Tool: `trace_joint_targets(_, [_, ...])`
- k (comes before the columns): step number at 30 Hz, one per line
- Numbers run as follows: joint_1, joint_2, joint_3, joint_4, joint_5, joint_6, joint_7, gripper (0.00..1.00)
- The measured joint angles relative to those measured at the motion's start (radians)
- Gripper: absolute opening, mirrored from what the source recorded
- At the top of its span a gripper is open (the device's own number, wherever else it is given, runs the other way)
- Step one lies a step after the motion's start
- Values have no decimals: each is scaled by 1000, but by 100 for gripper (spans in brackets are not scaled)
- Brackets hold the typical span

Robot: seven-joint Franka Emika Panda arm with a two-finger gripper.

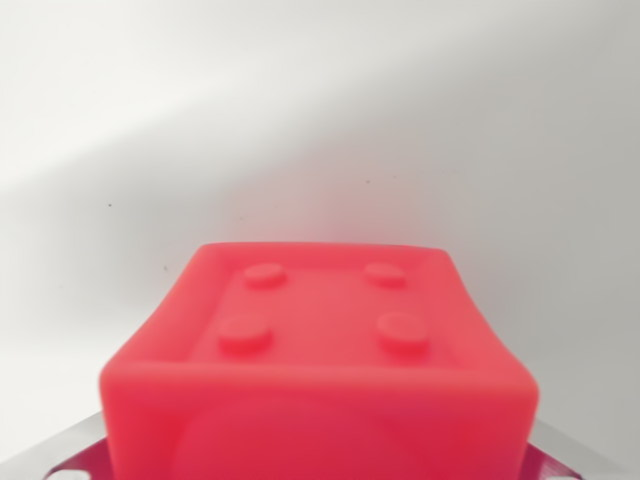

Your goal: Destack cube

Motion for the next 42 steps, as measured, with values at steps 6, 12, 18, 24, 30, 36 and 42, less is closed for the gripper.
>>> trace_joint_targets(6, [-9,19,8,6,0,14,0,0])
trace_joint_targets(12, [-13,31,13,9,0,21,0,0])
trace_joint_targets(18, [-14,33,14,11,0,23,0,100])
trace_joint_targets(24, [-14,33,14,11,0,23,0,100])
trace_joint_targets(30, [-14,33,14,11,0,23,0,100])
trace_joint_targets(36, [-14,33,14,11,0,23,0,100])
trace_joint_targets(42, [-14,33,14,11,0,23,0,100])
